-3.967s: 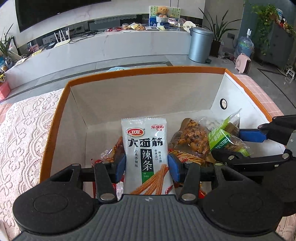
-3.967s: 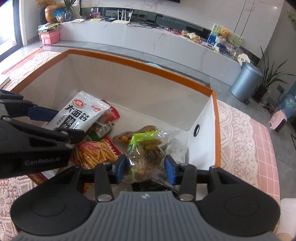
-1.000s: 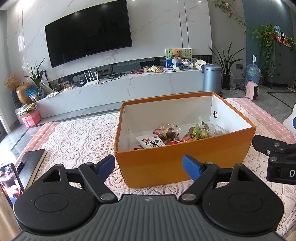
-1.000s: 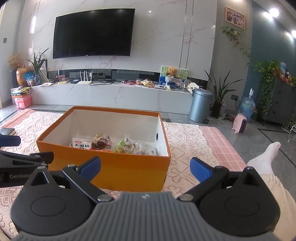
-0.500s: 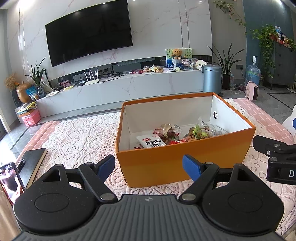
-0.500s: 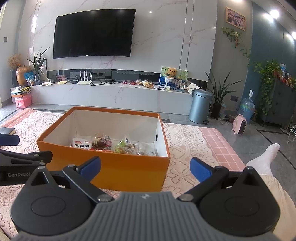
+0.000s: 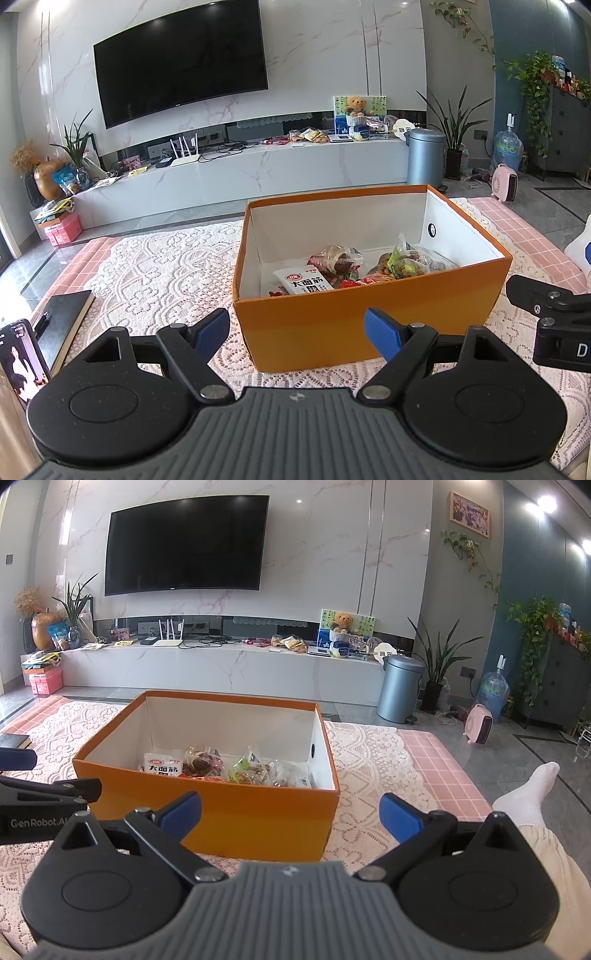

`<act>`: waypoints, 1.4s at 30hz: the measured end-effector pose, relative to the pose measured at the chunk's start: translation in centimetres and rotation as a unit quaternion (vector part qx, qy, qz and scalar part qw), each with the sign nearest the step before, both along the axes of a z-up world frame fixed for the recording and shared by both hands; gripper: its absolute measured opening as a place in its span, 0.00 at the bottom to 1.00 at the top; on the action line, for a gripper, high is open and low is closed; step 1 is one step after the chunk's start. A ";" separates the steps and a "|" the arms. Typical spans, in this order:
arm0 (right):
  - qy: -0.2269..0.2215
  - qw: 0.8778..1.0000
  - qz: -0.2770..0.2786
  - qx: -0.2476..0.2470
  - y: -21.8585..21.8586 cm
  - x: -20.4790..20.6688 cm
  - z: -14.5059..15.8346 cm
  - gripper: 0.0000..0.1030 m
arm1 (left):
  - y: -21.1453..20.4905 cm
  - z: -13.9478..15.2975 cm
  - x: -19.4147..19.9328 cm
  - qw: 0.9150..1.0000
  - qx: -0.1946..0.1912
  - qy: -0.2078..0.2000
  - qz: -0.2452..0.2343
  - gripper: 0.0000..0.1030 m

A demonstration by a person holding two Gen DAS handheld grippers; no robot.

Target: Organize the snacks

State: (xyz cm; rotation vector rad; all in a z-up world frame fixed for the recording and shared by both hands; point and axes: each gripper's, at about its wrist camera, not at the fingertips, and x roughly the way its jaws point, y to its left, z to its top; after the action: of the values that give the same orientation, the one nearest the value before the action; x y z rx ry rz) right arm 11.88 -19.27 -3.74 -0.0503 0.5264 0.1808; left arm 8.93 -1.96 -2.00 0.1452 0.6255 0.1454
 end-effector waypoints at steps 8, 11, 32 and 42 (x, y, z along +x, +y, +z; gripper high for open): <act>0.001 1.000 0.000 -0.001 0.0 0.1 0.0 0.97 | 0.1 0.0 0.0 1.000 -0.002 0.001 0.002 0.94; 0.001 1.000 0.000 -0.001 0.0 0.2 -0.1 0.97 | 0.1 0.0 0.0 1.000 -0.003 0.001 0.002 0.94; 0.004 1.000 -0.004 -0.002 0.0 0.3 -0.1 0.96 | 0.0 0.0 0.0 1.000 -0.005 0.003 0.006 0.94; 0.004 1.000 -0.004 -0.005 0.1 0.2 -0.2 0.96 | -0.3 -0.2 0.0 1.000 -0.012 0.006 0.011 0.94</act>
State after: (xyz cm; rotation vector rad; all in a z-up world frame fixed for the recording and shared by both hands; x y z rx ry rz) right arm 12.13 -19.22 -3.91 -0.0563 0.5347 0.1701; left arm 8.88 -2.25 -2.16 0.1165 0.6408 0.1580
